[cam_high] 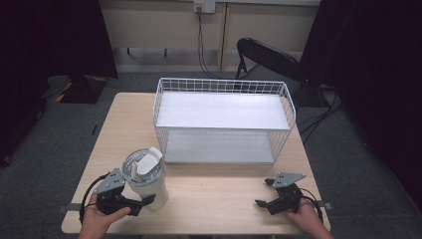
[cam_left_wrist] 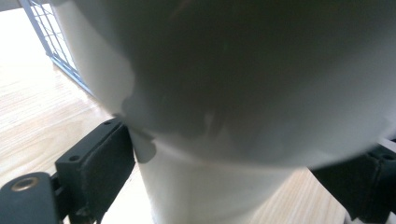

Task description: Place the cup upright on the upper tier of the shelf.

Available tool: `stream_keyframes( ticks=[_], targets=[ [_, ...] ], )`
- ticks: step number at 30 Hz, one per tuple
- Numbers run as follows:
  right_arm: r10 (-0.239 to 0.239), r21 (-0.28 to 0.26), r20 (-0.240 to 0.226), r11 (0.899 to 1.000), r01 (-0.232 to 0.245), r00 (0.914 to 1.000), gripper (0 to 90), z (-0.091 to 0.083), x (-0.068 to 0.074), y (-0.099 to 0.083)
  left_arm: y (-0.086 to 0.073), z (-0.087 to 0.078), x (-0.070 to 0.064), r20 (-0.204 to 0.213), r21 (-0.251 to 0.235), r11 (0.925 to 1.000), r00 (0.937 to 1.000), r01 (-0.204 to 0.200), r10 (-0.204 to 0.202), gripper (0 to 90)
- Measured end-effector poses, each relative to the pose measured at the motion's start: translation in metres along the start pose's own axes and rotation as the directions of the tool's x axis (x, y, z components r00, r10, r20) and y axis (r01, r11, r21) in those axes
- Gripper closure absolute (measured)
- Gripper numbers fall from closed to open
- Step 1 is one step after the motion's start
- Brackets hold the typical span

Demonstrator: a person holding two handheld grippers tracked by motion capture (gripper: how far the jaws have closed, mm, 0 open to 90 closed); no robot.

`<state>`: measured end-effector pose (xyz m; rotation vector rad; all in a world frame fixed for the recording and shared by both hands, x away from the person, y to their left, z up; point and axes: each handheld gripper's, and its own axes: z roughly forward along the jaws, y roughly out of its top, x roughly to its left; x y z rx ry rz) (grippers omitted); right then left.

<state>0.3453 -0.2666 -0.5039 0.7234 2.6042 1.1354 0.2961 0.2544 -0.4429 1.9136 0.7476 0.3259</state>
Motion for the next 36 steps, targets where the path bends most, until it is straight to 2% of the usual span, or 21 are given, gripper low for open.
stream_keyframes(
  ticks=[8, 10, 14, 17, 20, 22, 26, 30, 32, 33, 36],
  targets=[
    [0.0, 0.0, 0.0, 1.0, 0.0, 1.0, 12.3, 0.0, 0.0, 0.0, -0.005, 0.005, -0.001, -0.007, -0.067, 0.9977, 1.0, 0.004, -0.005, 7.2],
    [0.0, 0.0, 0.0, 1.0, 0.0, 1.0, 12.3, 0.0, 0.0, 0.0, -0.005, 0.007, 0.0, -0.009, -0.082, 0.9966, 0.9999, -0.007, 0.006, 6.8],
    [0.0, 0.0, 0.0, 1.0, 0.0, 1.0, 12.3, 0.0, 0.0, 0.0, -0.007, 0.01, 0.0, -0.006, -0.128, 0.9917, 0.9999, -0.015, 0.014, 6.4],
    [0.0, 0.0, 0.0, 1.0, 0.0, 1.0, 12.3, 0.0, 0.0, 0.0, -0.007, 0.013, -0.002, -0.007, -0.155, 0.987, 0.9991, -0.042, 0.041, 7.4],
    [-0.001, 0.0, 0.0, 1.0, 0.001, 1.0, 12.3, 0.0, 0.0, 0.0, -0.007, 0.014, -0.004, -0.029, -0.171, 0.9819, 0.9966, -0.081, 0.077, 8.3],
    [0.0, 0.0, 0.0, 1.0, 0.0, 1.0, 12.3, 0.0, 0.0, 0.0, -0.007, 0.015, -0.004, -0.037, -0.178, 0.9805, 0.9962, -0.084, 0.079, 8.5],
    [0.0, 0.0, 0.0, 1.0, 0.0, 1.0, 12.3, 0.0, 0.0, 0.0, -0.008, 0.018, -0.002, -0.031, -0.206, 0.977, 0.9983, -0.055, 0.049, 8.8],
    [0.0, 0.0, 0.0, 1.0, 0.0, 1.0, 12.3, 0.0, 0.0, 0.0, -0.005, 0.018, -0.002, 0.011, -0.23, 0.9731, 0.9999, -0.004, 0.006, 9.0],
    [0.0, 0.0, 0.0, 1.0, 0.0, 1.0, 12.3, 0.0, 0.0, 0.0, -0.001, 0.016, -0.003, 0.005, -0.233, 0.9722, 0.9998, -0.019, 0.021, 8.9],
    [0.0, 0.0, 0.0, 1.0, 0.0, 1.0, 12.3, 0.0, 0.0, 0.0, 0.001, 0.016, -0.003, 0.01, -0.245, 0.9694, 0.9998, -0.015, 0.018, 9.0],
    [0.0, 0.0, 0.0, 1.0, 0.0, 1.0, 12.4, 0.0, 0.0, 0.0, 0.005, 0.017, -0.003, 0.015, -0.256, 0.9663, 0.9996, 0.027, -0.024, 9.0]
  ],
)
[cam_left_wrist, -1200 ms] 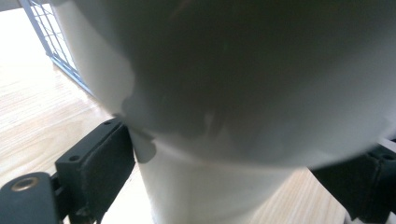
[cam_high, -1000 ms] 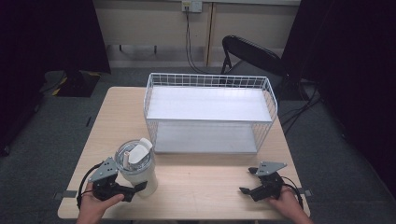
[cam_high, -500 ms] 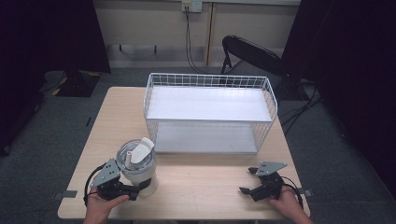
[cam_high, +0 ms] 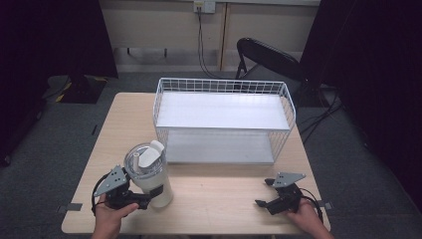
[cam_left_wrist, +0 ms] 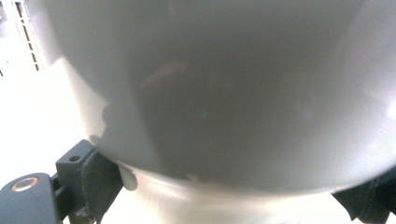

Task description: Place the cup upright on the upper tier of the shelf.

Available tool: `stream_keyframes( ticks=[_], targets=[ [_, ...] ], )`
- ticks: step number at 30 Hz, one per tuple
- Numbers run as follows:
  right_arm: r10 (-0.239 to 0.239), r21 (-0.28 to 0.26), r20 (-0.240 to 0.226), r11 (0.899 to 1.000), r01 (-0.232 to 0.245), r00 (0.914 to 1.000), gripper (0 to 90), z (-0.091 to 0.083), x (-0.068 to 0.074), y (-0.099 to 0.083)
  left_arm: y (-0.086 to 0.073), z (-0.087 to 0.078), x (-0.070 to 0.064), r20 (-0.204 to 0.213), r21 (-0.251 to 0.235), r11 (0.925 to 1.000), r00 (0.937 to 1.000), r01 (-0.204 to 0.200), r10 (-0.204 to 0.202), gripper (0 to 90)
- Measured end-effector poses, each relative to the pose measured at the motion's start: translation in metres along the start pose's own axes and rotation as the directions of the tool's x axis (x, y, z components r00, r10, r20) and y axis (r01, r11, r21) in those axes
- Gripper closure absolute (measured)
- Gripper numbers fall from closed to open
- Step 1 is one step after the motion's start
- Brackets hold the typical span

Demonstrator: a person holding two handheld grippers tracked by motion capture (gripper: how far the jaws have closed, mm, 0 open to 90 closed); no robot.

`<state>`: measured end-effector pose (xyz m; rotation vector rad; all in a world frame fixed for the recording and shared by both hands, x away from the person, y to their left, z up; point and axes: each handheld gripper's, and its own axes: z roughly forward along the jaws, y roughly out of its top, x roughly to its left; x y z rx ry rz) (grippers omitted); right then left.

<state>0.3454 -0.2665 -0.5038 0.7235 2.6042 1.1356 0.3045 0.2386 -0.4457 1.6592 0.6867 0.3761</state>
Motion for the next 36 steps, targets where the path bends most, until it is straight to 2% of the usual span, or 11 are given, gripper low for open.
stream_keyframes(
  ticks=[4, 11, 15, 18, 19, 20, 21, 23, 25, 36],
  targets=[
    [0.0, 0.0, 0.0, 1.0, 0.0, 1.0, 12.3, 0.0, 0.0, 0.0, 0.006, 0.001, 0.0, -0.013, 0.016, 0.9997, 0.9998, -0.016, 0.017, 9.0],
    [0.0, 0.0, 0.0, 1.0, 0.0, 1.0, 12.3, 0.0, 0.0, 0.0, 0.017, 0.007, -0.001, -0.028, 0.024, 0.9997, 0.9996, 0.004, -0.004, 9.0],
    [0.0, 0.0, 0.0, 1.0, 0.0, 1.0, 12.3, 0.0, 0.0, 0.0, 0.023, 0.01, 0.0, -0.028, 0.036, 0.9993, 0.9996, -0.003, 0.004, 9.0],
    [0.0, 0.0, 0.0, 1.0, 0.0, 1.0, 12.3, 0.0, 0.0, 0.0, 0.028, 0.013, 0.0, -0.025, 0.036, 0.9993, 0.9996, 0.01, -0.009, 9.0],
    [0.0, 0.0, 0.0, 1.0, 0.0, 1.0, 12.3, 0.0, 0.0, 0.0, 0.031, 0.014, 0.001, -0.024, 0.043, 0.9991, 0.9997, 0.001, 0.0, 9.0],
    [0.0, 0.0, 0.0, 1.0, 0.0, 1.0, 12.4, 0.0, 0.0, 0.0, 0.033, 0.016, 0.0, -0.021, 0.042, 0.999, 0.9996, 0.017, -0.016, 9.0],
    [0.0, 0.0, 0.0, 1.0, 0.0, 1.0, 12.3, 0.0, 0.0, 0.0, 0.035, 0.016, 0.0, -0.018, 0.047, 0.9989, 0.9998, 0.007, -0.006, 9.0],
    [0.0, 0.0, 0.0, 1.0, 0.0, 1.0, 12.4, 0.0, 0.0, 0.0, 0.038, 0.019, 0.0, -0.013, 0.052, 0.9984, 0.9997, 0.022, -0.022, 9.0],
    [0.0, 0.0, 0.0, 1.0, 0.0, 1.0, 12.3, 0.0, 0.0, 0.0, 0.041, 0.021, 0.0, -0.013, 0.068, 0.9976, 0.9998, 0.015, -0.014, 9.0],
    [0.0, 0.0, 0.0, 1.0, 0.0, 1.0, 12.3, 0.0, 0.0, 0.0, 0.061, 0.034, 0.0, -0.016, 0.065, 0.9979, 0.9998, 0.011, -0.01, 9.0]
  ],
)
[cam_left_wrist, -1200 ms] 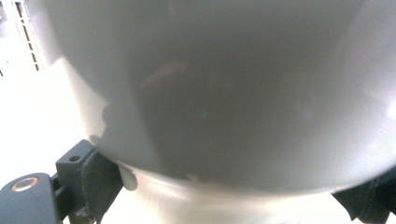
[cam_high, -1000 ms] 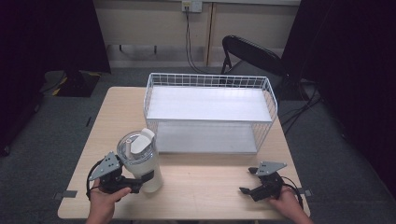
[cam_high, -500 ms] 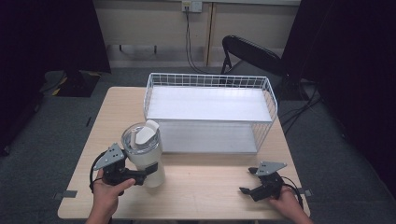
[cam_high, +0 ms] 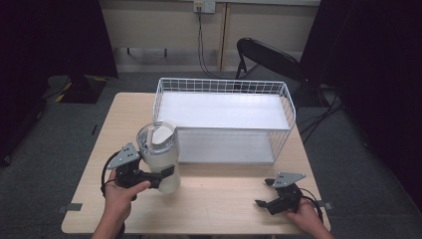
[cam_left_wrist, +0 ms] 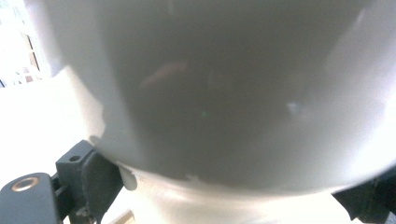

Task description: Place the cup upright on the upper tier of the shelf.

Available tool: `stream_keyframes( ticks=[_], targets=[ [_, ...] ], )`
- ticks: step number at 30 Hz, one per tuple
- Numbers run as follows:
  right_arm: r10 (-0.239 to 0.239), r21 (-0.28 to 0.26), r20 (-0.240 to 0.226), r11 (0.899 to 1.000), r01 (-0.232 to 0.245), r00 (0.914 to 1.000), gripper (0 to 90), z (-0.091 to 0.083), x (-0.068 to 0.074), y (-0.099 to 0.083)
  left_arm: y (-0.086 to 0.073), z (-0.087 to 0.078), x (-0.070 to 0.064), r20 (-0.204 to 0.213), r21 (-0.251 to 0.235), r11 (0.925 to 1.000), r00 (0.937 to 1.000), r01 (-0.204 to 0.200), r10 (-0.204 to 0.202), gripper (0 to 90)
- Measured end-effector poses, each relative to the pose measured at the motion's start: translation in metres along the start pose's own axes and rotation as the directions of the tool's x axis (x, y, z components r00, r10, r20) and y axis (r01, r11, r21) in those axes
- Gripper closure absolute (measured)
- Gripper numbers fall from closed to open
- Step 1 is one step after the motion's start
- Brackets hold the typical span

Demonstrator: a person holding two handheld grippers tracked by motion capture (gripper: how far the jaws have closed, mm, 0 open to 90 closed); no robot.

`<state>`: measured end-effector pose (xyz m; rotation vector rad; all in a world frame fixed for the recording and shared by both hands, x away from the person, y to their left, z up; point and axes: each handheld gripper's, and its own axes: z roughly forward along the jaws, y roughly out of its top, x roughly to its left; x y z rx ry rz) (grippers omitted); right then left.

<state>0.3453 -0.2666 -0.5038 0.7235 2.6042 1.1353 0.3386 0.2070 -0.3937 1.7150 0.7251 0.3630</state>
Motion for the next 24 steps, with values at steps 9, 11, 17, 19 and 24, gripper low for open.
stream_keyframes(
  ticks=[9, 11, 17, 19, 24],
  targets=[
    [0.0, 0.0, 0.0, 1.0, 0.0, 1.0, 12.3, 0.0, 0.0, 0.0, 0.017, 0.007, -0.002, 0.008, 0.0, 1.0, 0.9999, -0.006, 0.006, 9.1],
    [0.0, 0.0, 0.0, 1.0, 0.0, 1.0, 12.3, 0.0, 0.0, 0.0, 0.02, 0.008, -0.001, 0.009, -0.004, 0.9999, 0.9999, -0.011, 0.011, 9.0],
    [0.0, 0.0, 0.0, 1.0, 0.0, 1.0, 12.3, 0.0, 0.0, 0.0, 0.031, 0.009, 0.002, 0.004, 0.001, 1.0, 1.0, -0.003, 0.003, 9.1],
    [0.0, 0.0, 0.0, 1.0, 0.0, 1.0, 12.3, 0.0, 0.0, 0.0, 0.035, 0.009, 0.002, 0.004, -0.002, 1.0, 1.0, 0.001, -0.001, 9.1],
    [0.0, 0.0, 0.0, 1.0, 0.0, 1.0, 12.4, 0.0, 0.0, 0.0, 0.048, 0.01, 0.003, 0.004, 0.002, 0.9998, 0.9998, -0.018, 0.018, 9.0]
  ],
)
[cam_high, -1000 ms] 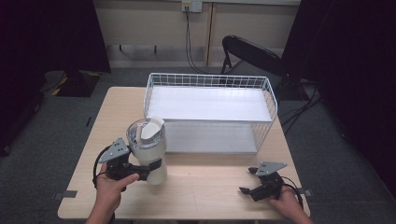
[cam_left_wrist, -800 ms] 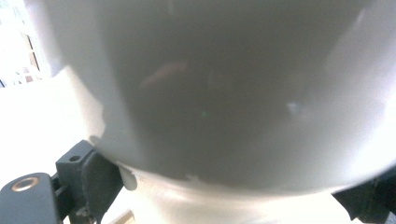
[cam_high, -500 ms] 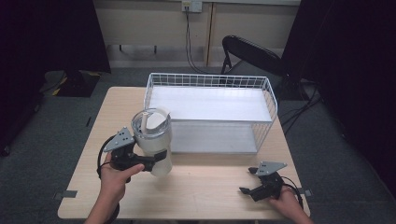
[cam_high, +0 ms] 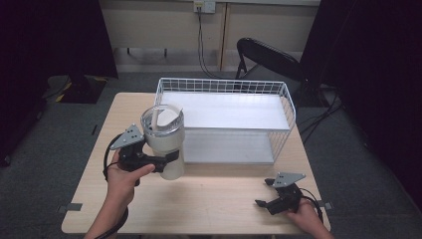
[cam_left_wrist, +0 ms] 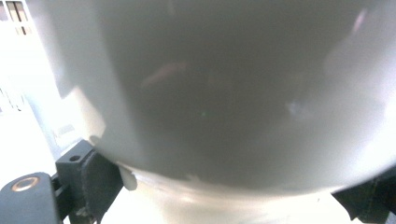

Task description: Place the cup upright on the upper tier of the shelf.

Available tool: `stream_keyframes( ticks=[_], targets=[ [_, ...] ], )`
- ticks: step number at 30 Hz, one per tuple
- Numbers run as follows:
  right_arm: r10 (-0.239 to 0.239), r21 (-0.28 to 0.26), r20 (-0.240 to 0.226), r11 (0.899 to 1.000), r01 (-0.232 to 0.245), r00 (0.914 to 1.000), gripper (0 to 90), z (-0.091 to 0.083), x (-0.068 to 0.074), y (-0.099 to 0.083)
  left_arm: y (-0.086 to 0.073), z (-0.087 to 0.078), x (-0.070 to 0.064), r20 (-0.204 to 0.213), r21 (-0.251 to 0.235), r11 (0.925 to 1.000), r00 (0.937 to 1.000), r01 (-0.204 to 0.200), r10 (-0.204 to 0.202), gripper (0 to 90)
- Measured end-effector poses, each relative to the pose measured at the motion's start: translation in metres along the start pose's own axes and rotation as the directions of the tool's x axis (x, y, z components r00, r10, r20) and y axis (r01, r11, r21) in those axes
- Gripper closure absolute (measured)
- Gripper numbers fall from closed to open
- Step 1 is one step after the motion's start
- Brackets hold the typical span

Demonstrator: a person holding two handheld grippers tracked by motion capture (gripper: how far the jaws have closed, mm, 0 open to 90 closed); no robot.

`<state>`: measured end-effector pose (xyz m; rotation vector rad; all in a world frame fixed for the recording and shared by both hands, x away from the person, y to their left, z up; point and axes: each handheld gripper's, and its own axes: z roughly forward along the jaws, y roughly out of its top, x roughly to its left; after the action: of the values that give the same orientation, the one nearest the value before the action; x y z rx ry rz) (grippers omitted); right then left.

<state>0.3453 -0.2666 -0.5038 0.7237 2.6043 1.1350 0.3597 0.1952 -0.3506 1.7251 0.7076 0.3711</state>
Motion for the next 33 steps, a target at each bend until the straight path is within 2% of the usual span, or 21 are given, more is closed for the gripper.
stream_keyframes(
  ticks=[6, 12, 15, 33],
  targets=[
    [-0.001, 0.0, 0.0, 1.0, 0.001, 1.0, 12.4, 0.0, 0.0, 0.0, 0.015, 0.002, 0.0, 0.008, -0.003, 0.9999, 0.9999, 0.011, -0.011, 9.1],
    [0.0, 0.0, 0.0, 1.0, 0.0, 1.0, 12.3, 0.0, 0.0, 0.0, 0.03, 0.005, -0.002, 0.013, -0.007, 1.0, 0.9999, 0.001, -0.001, 9.0],
    [0.0, 0.0, 0.0, 1.0, 0.0, 1.0, 12.3, 0.0, 0.0, 0.0, 0.035, 0.006, -0.002, 0.018, -0.011, 0.9999, 0.9998, 0.013, -0.013, 9.1],
    [0.0, 0.0, 0.0, 1.0, 0.0, 1.0, 12.3, 0.0, 0.0, 0.0, 0.065, 0.011, -0.001, 0.025, 0.008, 1.0, 0.9997, 0.005, -0.005, 9.1]
  ],
)
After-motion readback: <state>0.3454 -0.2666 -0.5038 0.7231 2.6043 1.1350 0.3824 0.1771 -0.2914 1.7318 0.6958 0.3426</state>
